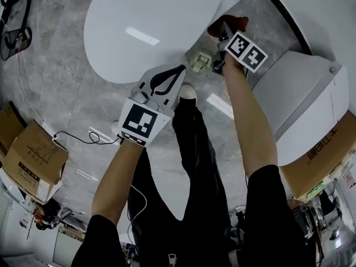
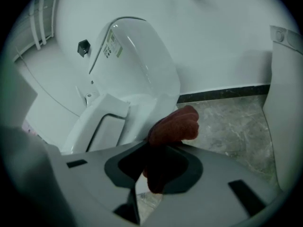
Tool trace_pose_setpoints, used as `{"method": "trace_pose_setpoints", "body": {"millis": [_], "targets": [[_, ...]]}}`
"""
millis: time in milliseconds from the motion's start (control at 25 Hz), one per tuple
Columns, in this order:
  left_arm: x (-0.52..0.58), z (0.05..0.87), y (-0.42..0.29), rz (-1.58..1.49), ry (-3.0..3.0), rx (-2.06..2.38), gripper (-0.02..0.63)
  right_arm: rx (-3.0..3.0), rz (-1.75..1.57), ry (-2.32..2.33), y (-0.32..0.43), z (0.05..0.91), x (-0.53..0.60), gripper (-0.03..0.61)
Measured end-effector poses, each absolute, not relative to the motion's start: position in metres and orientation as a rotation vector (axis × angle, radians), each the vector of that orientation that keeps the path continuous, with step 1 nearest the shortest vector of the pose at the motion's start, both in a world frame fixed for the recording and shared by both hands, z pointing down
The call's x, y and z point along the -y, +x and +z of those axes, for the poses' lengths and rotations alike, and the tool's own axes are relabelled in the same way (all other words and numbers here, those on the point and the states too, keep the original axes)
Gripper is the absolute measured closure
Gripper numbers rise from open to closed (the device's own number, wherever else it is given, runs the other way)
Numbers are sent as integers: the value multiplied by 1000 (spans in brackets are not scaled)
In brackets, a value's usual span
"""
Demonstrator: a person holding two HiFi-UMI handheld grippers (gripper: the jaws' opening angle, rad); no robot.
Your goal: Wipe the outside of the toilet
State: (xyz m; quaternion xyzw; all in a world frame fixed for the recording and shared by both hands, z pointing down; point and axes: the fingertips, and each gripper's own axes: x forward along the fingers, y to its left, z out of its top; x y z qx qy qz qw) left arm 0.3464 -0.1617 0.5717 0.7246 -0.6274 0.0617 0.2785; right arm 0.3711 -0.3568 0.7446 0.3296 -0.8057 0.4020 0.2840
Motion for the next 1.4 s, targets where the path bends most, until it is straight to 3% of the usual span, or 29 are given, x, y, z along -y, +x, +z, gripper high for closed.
{"method": "trace_pose_setpoints", "body": {"millis": [440, 1400], "targets": [[151, 575, 330, 161, 1937, 1746, 615, 2201, 1198, 819, 355, 760, 351, 499], [-28, 582, 273, 148, 1770, 1859, 615, 2132, 1237, 713, 353, 763, 165, 500]]}}
